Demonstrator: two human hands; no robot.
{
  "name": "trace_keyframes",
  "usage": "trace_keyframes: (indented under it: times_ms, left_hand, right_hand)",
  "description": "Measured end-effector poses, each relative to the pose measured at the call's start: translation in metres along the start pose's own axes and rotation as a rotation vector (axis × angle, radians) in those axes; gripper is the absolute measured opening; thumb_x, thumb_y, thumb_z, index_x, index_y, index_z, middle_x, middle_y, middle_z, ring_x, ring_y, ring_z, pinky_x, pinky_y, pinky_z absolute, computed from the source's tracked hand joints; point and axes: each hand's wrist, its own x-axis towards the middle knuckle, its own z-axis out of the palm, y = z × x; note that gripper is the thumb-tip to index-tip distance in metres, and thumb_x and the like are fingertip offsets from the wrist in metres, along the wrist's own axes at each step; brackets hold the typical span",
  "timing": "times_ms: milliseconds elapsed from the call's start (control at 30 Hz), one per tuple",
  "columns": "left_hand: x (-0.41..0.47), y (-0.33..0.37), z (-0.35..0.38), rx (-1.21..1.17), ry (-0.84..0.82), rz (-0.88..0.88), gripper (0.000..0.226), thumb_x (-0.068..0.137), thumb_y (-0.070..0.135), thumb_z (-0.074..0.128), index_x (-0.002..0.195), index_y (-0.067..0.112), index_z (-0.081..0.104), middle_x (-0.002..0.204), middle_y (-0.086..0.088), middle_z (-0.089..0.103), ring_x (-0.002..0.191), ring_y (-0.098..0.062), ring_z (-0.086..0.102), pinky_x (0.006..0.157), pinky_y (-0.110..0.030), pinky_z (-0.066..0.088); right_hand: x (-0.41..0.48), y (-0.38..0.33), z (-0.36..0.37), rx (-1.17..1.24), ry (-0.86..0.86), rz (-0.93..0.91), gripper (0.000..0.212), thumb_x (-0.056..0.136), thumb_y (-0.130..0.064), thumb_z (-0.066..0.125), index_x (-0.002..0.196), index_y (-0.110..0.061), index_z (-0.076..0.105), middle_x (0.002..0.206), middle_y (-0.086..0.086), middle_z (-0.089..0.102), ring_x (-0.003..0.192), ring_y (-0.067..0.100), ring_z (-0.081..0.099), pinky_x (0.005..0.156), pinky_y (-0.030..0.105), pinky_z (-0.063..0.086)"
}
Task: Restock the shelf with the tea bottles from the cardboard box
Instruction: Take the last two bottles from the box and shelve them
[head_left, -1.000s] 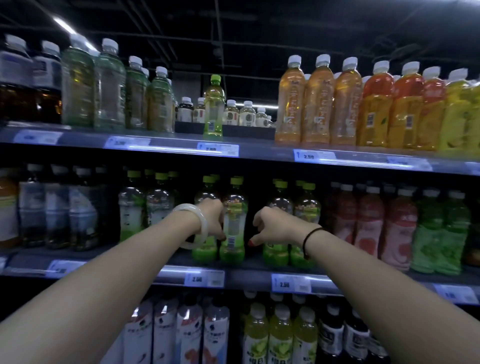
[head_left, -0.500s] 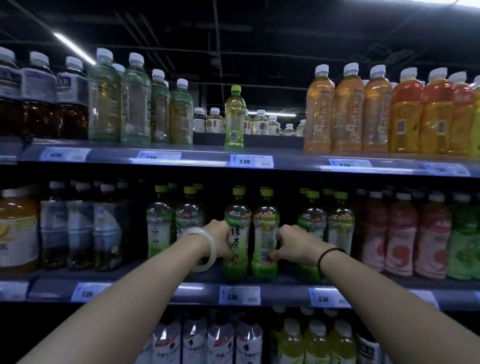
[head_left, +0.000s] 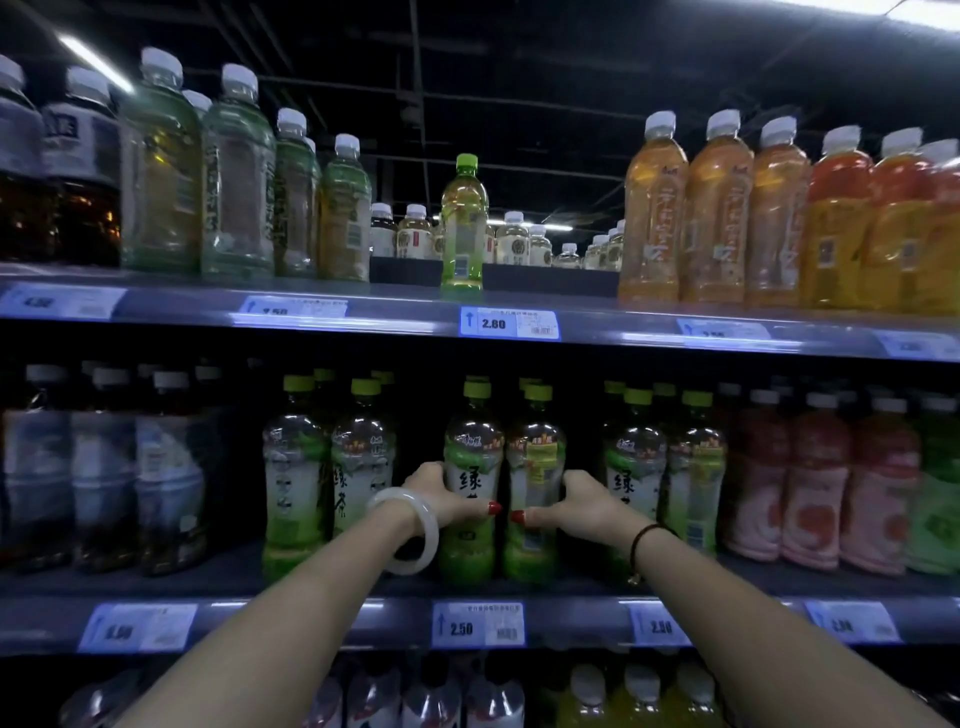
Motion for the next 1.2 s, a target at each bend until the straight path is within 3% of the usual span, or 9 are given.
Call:
trace_keyframes:
  times_ms: [133,333,467,633,733,833,1000,1133,1200]
  left_hand:
    - [0.000,-0.012,0.008,-0.079,-0.006,0.007,0.053,0.072,0.023,0.080,0.118,0.011,0.057,0.111,-0.001,0.067,0.101,-0.016,0.063,0.089,-0.030,0.052]
    - [-0.005,-0.010,0.008,-0.063,-0.035,-0.005,0.055,0.071,0.028,0.081,0.119,0.012,0.059,0.116,-0.002,0.067,0.109,-0.020,0.062,0.100,-0.037,0.049]
    - [-0.006,-0.014,0.011,-0.086,0.001,-0.036,0.068,0.063,0.037,0.084,0.121,0.013,0.059,0.116,-0.002,0.068,0.109,-0.021,0.063,0.102,-0.042,0.048]
    - [0.008,-0.038,0.018,-0.107,0.016,-0.087,0.113,0.026,0.057,0.083,0.126,0.011,0.056,0.120,-0.004,0.067,0.109,-0.021,0.064,0.097,-0.042,0.052]
    - [-0.019,-0.024,0.013,0.143,-0.043,-0.113,0.078,0.050,0.046,0.086,0.112,0.006,0.059,0.109,-0.004,0.066,0.102,-0.021,0.063,0.092,-0.037,0.053]
    - [-0.046,-0.010,-0.001,0.441,-0.098,-0.110,0.035,0.072,0.033,0.078,0.088,0.007,0.062,0.089,-0.004,0.064,0.086,-0.023,0.061,0.080,-0.034,0.051]
    - [-0.076,0.002,-0.039,0.686,-0.091,-0.076,0.025,0.069,0.029,0.077,0.085,0.011,0.070,0.083,-0.004,0.068,0.085,-0.024,0.066,0.077,-0.036,0.055]
    - [-0.095,0.007,-0.071,0.782,0.004,-0.035,0.036,0.071,0.031,0.079,0.097,0.007,0.071,0.094,-0.006,0.070,0.092,-0.025,0.067,0.087,-0.038,0.056]
    - [-0.101,0.002,-0.084,0.796,0.039,-0.021,0.030,0.071,0.030,0.080,0.089,0.009,0.069,0.087,-0.006,0.068,0.087,-0.025,0.066,0.085,-0.039,0.056]
  right_hand:
    - [-0.001,0.003,0.007,0.162,-0.044,0.014,0.036,0.081,-0.023,0.072,0.113,-0.012,0.058,0.107,0.000,0.065,0.096,0.013,0.061,0.068,0.022,0.046]
    - [-0.003,0.000,-0.004,0.116,-0.087,0.032,0.049,0.082,-0.026,0.071,0.118,0.002,0.056,0.122,0.020,0.062,0.109,0.028,0.061,0.085,0.035,0.050]
    - [-0.002,0.005,0.001,0.165,-0.075,0.029,0.053,0.077,-0.033,0.074,0.120,-0.010,0.054,0.120,0.006,0.062,0.111,0.021,0.057,0.089,0.032,0.047]
    - [-0.010,0.012,0.007,0.091,-0.049,0.011,0.045,0.078,-0.041,0.071,0.109,-0.009,0.063,0.107,0.008,0.070,0.093,0.018,0.066,0.083,0.036,0.054]
    - [-0.023,0.007,0.007,-0.142,-0.075,0.028,0.050,0.074,-0.048,0.070,0.103,-0.007,0.066,0.104,0.015,0.071,0.096,0.028,0.067,0.088,0.044,0.054]
    - [-0.045,-0.010,0.003,-0.310,-0.122,0.031,0.033,0.082,-0.040,0.068,0.084,-0.009,0.059,0.080,0.005,0.062,0.075,0.019,0.059,0.064,0.027,0.051]
    - [-0.066,-0.051,0.010,-0.438,-0.191,-0.064,0.029,0.082,-0.035,0.069,0.081,-0.009,0.056,0.074,0.003,0.055,0.066,0.017,0.053,0.054,0.023,0.041]
    - [-0.075,-0.086,0.030,-0.509,-0.204,-0.208,0.045,0.080,-0.033,0.072,0.108,0.002,0.063,0.107,0.016,0.067,0.097,0.028,0.064,0.082,0.040,0.055]
    - [-0.078,-0.099,0.039,-0.535,-0.207,-0.267,0.032,0.082,-0.032,0.071,0.093,-0.004,0.061,0.088,0.008,0.062,0.078,0.020,0.059,0.064,0.032,0.050]
